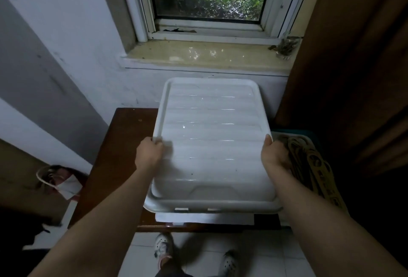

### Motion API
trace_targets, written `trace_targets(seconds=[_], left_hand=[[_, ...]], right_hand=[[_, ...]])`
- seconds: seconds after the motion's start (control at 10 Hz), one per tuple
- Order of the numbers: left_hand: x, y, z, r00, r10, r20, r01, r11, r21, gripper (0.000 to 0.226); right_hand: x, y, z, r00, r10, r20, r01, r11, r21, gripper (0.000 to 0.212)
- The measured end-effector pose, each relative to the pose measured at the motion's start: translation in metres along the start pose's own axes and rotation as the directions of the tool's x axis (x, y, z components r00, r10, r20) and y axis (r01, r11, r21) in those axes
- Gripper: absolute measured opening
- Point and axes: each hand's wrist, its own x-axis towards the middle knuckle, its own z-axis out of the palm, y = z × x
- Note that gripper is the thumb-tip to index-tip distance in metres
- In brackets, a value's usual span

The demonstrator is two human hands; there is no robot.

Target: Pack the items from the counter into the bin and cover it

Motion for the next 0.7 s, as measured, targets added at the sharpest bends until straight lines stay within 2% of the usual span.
trace_targets(seconds=[0.4,0.5,0.6,0.7], left_hand=[[-0.012,0.000,0.004,0.999,0.019,-0.033,-0.015,0.994,0.107,0.031],[-0.018,0.007,0.001,0.999,-0.014,-0.038,0.022,0.980,0.199,0.034],[-0.020,0.022,-0.002,0.993,-0.041,-0.110,0.069,0.962,0.266,0.038],[-0.031,0.041,-0.007,0.993,0.026,-0.118,0.004,0.968,0.251,0.042]], right_hand=[[0.007,0.008,0.001,0.999,-0.011,0.030,0.012,0.999,-0.050,0.058],[0.004,0.008,-0.002,0.998,-0.052,0.040,0.054,0.996,-0.065,0.047],[0.007,0.010,-0.009,0.987,-0.155,0.047,0.158,0.986,-0.053,0.041],[0.004,0.003,-0.028,0.972,-0.224,0.066,0.225,0.974,0.000,0.048]])
